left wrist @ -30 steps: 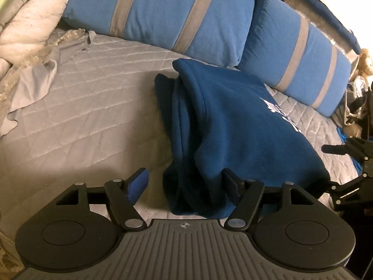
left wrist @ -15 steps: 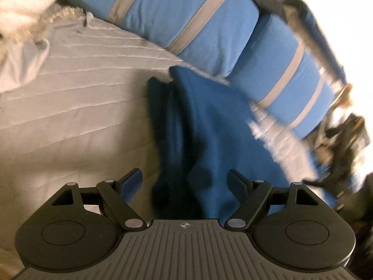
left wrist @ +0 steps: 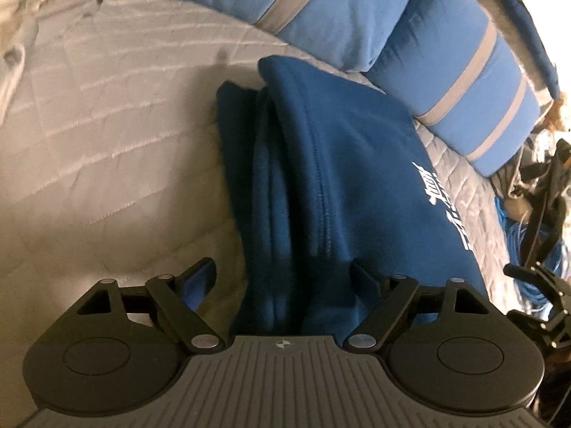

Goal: Fold clothes

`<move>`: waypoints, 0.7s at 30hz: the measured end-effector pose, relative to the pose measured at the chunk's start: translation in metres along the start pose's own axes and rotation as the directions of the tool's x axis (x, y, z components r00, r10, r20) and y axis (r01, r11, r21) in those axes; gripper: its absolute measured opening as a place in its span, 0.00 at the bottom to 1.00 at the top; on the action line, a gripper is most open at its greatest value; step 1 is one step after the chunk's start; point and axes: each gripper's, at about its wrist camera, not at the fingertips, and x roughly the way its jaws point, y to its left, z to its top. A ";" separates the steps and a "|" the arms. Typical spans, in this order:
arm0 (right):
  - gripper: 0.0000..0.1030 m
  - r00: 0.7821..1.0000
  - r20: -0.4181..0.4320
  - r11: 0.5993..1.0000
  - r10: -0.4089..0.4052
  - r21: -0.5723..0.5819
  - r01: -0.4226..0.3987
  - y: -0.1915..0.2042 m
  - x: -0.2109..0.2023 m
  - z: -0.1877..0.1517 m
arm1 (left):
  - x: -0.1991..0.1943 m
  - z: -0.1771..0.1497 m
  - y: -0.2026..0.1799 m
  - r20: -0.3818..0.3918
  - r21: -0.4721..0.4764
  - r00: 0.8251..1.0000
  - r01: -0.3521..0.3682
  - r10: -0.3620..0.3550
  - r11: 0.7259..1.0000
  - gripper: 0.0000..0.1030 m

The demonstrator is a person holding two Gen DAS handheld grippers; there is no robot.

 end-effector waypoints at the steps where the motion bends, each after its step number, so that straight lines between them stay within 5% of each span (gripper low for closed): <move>1: 0.97 1.000 0.003 1.000 0.006 0.002 -0.006 -0.001 0.000 0.000 | 0.001 0.000 0.006 -0.008 -0.024 1.000 0.022 -0.022 0.999 0.87; 7: 0.97 0.999 0.007 0.997 0.043 0.069 -0.043 -0.012 0.000 0.002 | 0.002 -0.011 0.039 0.035 -0.185 0.981 0.196 -0.193 0.963 0.87; 10: 0.97 0.997 -0.003 0.989 0.083 0.122 -0.082 -0.021 0.003 0.004 | 0.009 -0.017 0.048 0.017 -0.274 0.946 0.316 -0.324 0.908 0.87; 15: 0.97 0.988 0.008 0.965 0.157 0.210 -0.155 -0.036 0.011 0.011 | 0.013 -0.024 0.055 0.052 -0.304 0.928 0.366 -0.368 0.880 0.84; 18: 0.98 0.983 0.026 0.949 0.180 0.260 -0.180 -0.048 0.018 0.018 | 0.020 -0.024 0.057 0.045 -0.356 0.922 0.375 -0.385 0.856 0.66; 19: 0.98 0.982 0.029 0.946 0.186 0.266 -0.187 -0.051 0.022 0.021 | 0.026 -0.026 0.059 0.039 -0.382 0.916 0.383 -0.399 0.841 0.51; 21: 0.98 0.979 0.037 0.937 0.199 0.287 -0.201 -0.058 0.031 0.028 | 0.033 -0.027 0.062 0.040 -0.420 0.905 0.400 -0.423 0.815 0.43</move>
